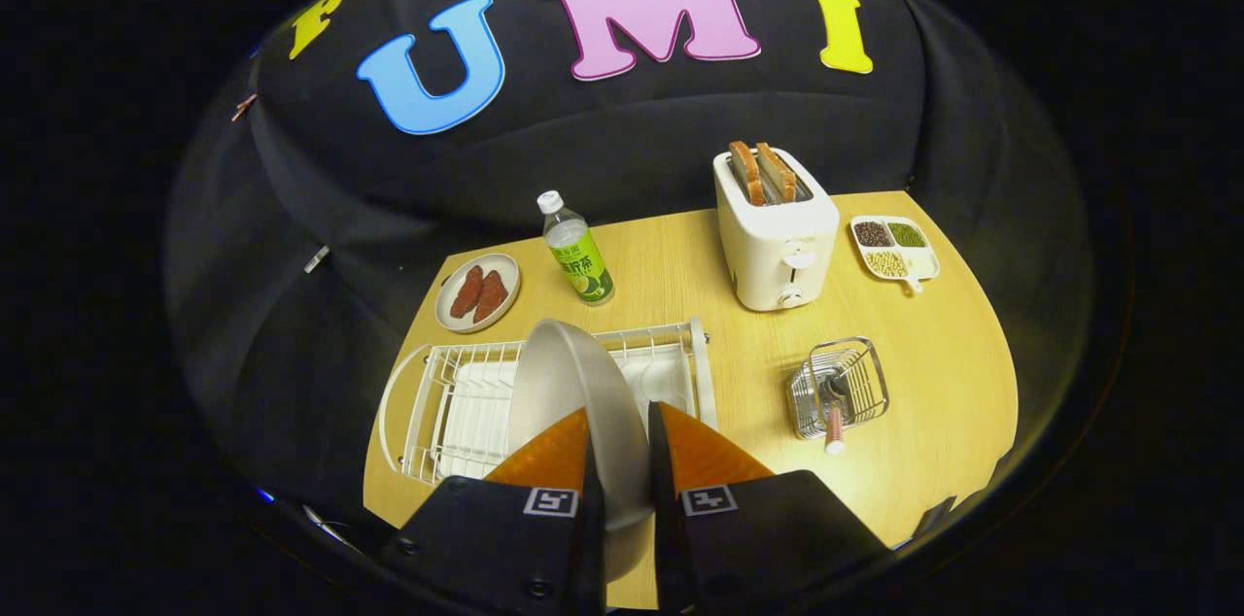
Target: Take the plate from the dish rack, then take the spoon from the basket and place it into the plate.
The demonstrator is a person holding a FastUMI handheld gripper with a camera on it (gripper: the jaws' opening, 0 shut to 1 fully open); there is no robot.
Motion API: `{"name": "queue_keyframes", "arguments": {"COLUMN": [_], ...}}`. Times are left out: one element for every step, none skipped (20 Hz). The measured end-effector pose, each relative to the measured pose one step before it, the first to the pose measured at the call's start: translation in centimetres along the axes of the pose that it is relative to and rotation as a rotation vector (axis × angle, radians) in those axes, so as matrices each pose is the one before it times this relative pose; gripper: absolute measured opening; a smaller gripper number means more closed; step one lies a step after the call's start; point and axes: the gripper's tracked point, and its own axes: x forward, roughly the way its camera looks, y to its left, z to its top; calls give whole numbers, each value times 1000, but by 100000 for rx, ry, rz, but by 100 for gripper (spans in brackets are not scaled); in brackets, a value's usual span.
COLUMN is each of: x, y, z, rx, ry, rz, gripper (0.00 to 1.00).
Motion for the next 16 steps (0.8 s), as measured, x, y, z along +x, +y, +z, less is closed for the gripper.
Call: {"name": "queue_keyframes", "arguments": {"x": [-1490,-1428,-1328,-1191,-1115,-1075,-750,-716,-540,-405,-396,-172,-213,-111,-91,-9], "y": [-60,-142,-280,-462,-691,-732,-516,-552,-653,-595,-590,-991,-1296,-1223,-1217,-1151], "z": [-323,-338,-645,-718,-882,-1178,-1305,-1265,-1349,-1262,-1020,-918,-1142,-808,-304,-237], "rx": [208,1,-265,-418,307,955,1320,1968,1747,1539,809,772,232,269,798,1234], "ry": [-217,71,490,701,950,1617,1698,1937,2335,1684,1142,1536,2038,1760,484,646], "rz": [2282,2425,1749,950,491,739,901,981,1175,1153,921,-686,-1604,-1843,-1490,-746], "gripper": [24,24,24,24,24,24,24,24,24,24,24,24,24,24,24,24]}}
